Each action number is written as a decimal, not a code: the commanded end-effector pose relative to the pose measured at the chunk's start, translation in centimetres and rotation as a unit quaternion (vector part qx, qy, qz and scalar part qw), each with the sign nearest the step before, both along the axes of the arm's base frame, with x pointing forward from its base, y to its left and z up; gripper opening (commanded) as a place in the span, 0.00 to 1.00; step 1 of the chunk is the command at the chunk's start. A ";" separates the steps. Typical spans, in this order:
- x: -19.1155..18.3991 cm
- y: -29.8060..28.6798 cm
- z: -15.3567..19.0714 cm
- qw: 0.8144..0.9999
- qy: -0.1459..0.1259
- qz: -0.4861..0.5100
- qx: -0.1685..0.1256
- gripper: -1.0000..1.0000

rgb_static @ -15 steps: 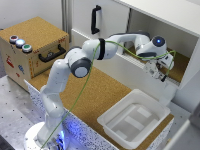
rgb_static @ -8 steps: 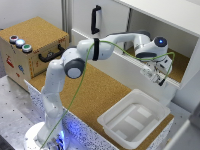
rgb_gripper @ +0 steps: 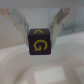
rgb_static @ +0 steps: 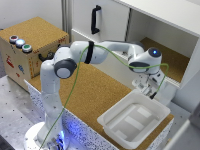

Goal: Store the purple object in the box

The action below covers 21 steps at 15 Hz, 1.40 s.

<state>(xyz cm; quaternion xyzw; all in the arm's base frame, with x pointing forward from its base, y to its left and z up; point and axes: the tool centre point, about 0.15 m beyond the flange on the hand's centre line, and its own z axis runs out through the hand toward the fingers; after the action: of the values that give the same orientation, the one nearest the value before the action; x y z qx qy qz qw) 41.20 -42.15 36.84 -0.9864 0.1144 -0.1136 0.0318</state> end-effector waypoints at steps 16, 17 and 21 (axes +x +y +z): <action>-0.8 0.4 -9.5 0.997 0.015 0.030 -0.072 1.00; -1.4 1.0 -8.3 0.997 0.010 0.037 -0.067 1.00; -1.0 4.5 -2.8 0.996 -0.026 0.067 -0.053 1.00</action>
<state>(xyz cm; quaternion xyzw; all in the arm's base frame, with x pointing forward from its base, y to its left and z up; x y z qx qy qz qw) 41.45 -42.29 26.61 -0.9907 0.0737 -0.1135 -0.0124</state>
